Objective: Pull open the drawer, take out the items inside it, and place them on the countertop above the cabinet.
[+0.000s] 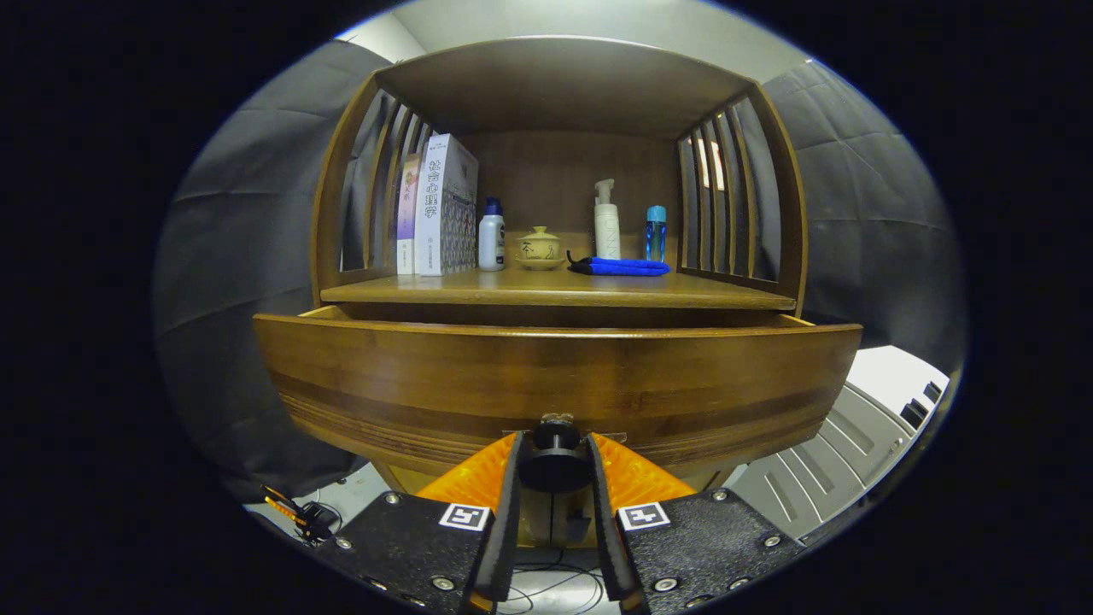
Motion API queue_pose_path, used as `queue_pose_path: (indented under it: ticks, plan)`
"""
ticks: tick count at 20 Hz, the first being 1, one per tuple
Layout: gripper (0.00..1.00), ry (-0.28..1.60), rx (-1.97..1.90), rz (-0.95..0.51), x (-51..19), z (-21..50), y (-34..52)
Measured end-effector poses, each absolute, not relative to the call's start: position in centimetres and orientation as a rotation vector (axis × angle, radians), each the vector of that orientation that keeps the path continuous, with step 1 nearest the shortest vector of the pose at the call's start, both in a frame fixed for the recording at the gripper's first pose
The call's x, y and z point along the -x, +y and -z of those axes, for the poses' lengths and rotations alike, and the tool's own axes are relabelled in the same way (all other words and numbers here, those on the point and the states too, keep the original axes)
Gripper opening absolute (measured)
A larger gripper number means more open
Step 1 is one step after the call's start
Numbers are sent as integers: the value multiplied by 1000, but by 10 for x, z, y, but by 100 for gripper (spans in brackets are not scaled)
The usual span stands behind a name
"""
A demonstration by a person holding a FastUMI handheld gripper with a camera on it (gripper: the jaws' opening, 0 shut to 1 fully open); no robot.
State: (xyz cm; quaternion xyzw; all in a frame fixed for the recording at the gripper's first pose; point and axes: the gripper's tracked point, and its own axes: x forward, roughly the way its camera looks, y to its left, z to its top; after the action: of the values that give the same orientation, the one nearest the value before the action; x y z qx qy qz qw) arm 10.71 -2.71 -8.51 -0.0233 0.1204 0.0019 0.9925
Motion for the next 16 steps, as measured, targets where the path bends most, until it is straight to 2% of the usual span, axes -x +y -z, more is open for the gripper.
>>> queue_pose_path:
  ticks: [16]
  plan:
    - [41,253,144,-41,-43,94,-22]
